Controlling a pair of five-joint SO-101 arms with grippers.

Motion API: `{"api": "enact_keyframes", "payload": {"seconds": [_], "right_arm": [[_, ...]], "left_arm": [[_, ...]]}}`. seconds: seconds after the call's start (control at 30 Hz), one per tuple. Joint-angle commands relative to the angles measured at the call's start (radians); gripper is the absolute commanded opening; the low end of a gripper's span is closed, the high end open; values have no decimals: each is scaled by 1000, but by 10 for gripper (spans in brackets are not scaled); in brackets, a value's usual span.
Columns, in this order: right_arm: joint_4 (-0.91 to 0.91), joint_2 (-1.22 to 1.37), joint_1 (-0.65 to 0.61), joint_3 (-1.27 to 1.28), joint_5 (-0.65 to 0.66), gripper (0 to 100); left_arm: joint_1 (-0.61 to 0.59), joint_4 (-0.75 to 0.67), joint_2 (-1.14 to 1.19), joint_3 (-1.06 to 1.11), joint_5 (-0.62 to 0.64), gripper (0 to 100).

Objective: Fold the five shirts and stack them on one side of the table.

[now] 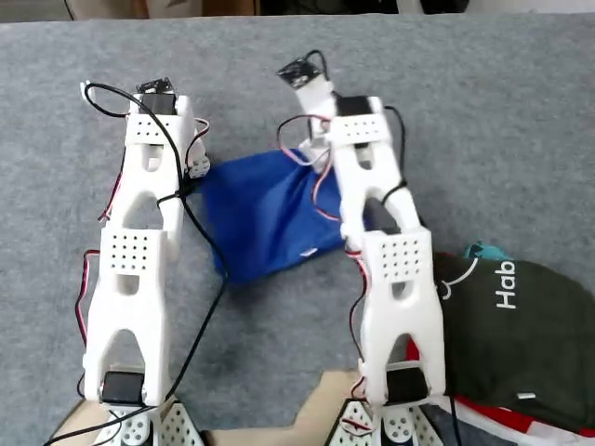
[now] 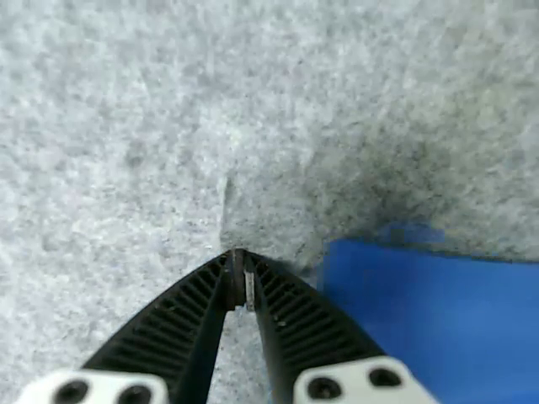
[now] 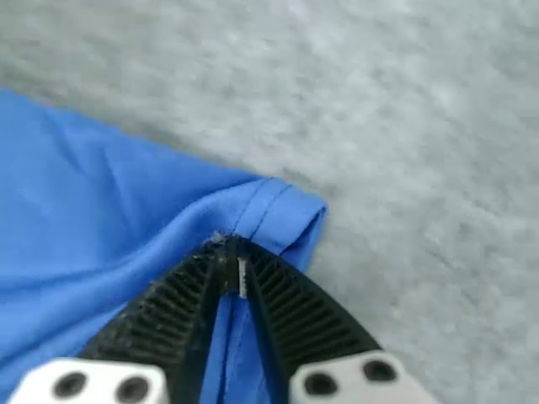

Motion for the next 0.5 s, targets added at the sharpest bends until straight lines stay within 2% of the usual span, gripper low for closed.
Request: {"api": "enact_keyframes", "payload": {"seconds": [0.0, 0.1, 0.33, 0.47], "right_arm": [[135, 68, 96, -237, 8, 5], [244, 114, 87, -415, 8, 5], [462, 131, -51, -789, 86, 5], [470, 67, -19, -707, 21, 41]], "left_arm": [[-2, -18, 4, -8, 8, 20], [-2, -29, 4, -8, 8, 20], [-3, -29, 4, -8, 8, 20], [-5, -26, 4, -8, 8, 20]]}}
